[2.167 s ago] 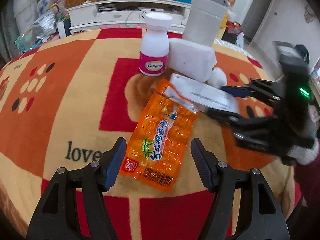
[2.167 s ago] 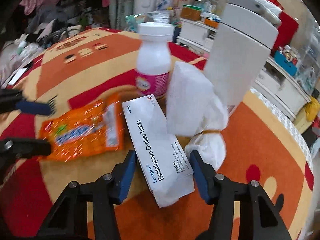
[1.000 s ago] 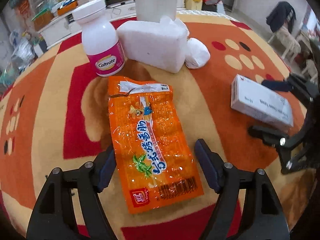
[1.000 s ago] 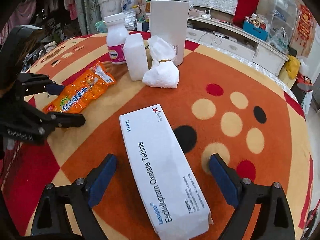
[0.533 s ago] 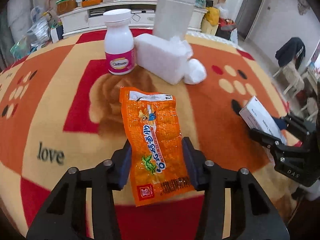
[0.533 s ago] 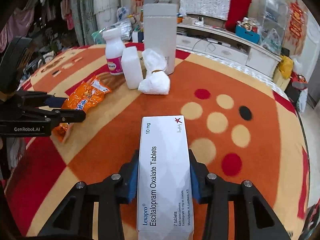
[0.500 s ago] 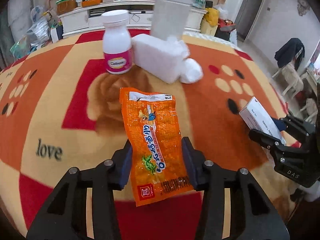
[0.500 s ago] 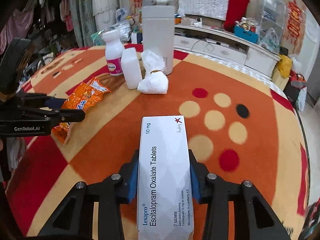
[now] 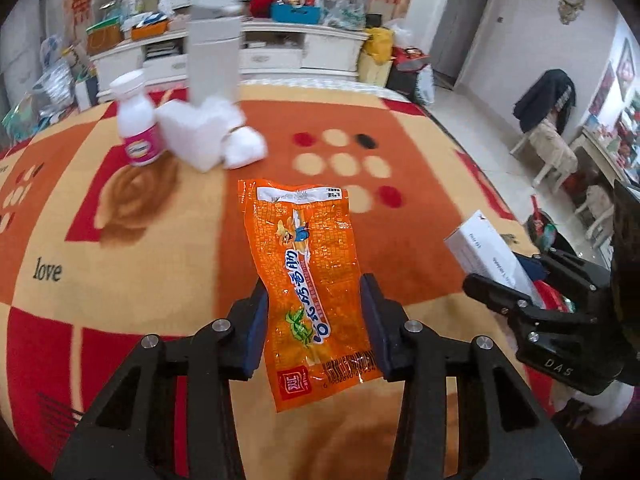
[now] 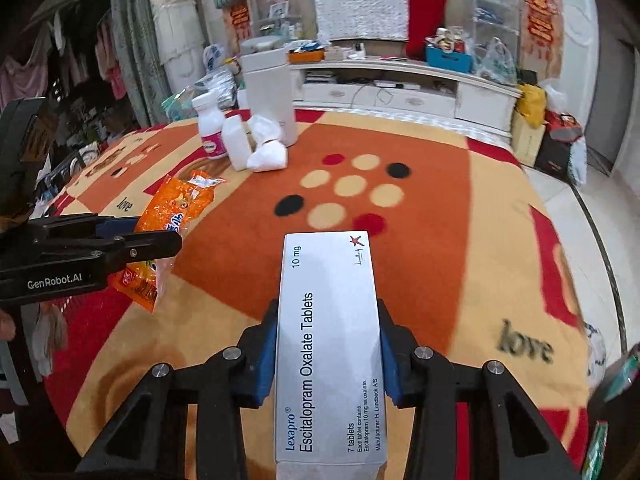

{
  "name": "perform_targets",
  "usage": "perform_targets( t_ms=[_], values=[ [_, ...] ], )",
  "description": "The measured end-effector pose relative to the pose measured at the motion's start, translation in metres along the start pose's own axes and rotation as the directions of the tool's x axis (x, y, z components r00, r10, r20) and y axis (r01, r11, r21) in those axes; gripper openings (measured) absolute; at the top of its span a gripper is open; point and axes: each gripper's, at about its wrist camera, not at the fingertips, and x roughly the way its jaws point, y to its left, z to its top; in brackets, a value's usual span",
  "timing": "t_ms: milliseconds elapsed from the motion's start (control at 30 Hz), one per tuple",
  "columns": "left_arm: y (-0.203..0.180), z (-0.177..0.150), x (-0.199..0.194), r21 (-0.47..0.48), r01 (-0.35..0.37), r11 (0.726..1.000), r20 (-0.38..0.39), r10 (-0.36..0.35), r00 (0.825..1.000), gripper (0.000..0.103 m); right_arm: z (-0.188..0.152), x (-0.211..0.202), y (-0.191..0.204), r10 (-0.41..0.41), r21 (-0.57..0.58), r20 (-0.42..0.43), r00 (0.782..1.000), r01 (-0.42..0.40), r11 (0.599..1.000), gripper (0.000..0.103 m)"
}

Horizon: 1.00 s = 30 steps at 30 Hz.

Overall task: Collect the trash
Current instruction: 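Carry the snack packet with the left tool while the right tool carries the medicine box to the bin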

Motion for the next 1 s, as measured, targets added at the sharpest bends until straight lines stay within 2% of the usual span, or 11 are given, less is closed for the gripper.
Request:
perform_targets(
  t_ms=[267, 600, 800, 1000],
  values=[
    [-0.062, 0.003, -0.004, 0.073, 0.045, 0.996, 0.021, -0.047, 0.999, 0.041, -0.025, -0.041, -0.035, -0.057, 0.056, 0.030, 0.998, 0.055, 0.997, 0.041],
    [-0.132, 0.007, 0.007, 0.154, 0.121, 0.981, 0.011, -0.124, 0.992, 0.041, -0.054, -0.089, -0.086, -0.151, 0.149, 0.054, 0.987, 0.142, 0.979, 0.041],
    [-0.172, 0.007, 0.015, 0.198, 0.180, 0.963, -0.018, -0.181, 0.983, 0.041, -0.075, -0.114, -0.122, -0.210, 0.220, 0.049, 0.976, 0.195, 0.956, 0.041],
    [-0.214, 0.011, 0.020, 0.238, 0.249, 0.939, -0.038, -0.247, 0.968, 0.041, -0.097, -0.143, -0.167, -0.291, 0.295, 0.033, 0.956, 0.269, 0.917, 0.041]
  ],
)
